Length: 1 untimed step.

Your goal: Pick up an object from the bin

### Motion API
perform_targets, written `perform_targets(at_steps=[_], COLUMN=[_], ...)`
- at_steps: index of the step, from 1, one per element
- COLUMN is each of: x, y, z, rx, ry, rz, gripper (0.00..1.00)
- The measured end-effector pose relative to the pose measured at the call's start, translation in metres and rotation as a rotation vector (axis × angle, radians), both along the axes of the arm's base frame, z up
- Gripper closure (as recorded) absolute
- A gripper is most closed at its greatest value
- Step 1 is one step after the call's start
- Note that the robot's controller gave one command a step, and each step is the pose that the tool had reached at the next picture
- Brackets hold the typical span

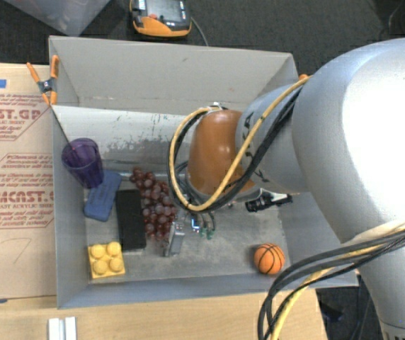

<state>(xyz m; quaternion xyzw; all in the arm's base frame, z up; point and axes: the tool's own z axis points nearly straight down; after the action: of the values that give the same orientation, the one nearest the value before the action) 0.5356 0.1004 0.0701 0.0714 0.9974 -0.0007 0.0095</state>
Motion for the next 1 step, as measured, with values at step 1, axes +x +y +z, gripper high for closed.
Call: perform_targets(at_steps=[1], x=[0.0050], y=[0.0213], z=[-0.0003], rx=[0.004], ry=[0.000], rz=[-0.287], gripper=[1.00])
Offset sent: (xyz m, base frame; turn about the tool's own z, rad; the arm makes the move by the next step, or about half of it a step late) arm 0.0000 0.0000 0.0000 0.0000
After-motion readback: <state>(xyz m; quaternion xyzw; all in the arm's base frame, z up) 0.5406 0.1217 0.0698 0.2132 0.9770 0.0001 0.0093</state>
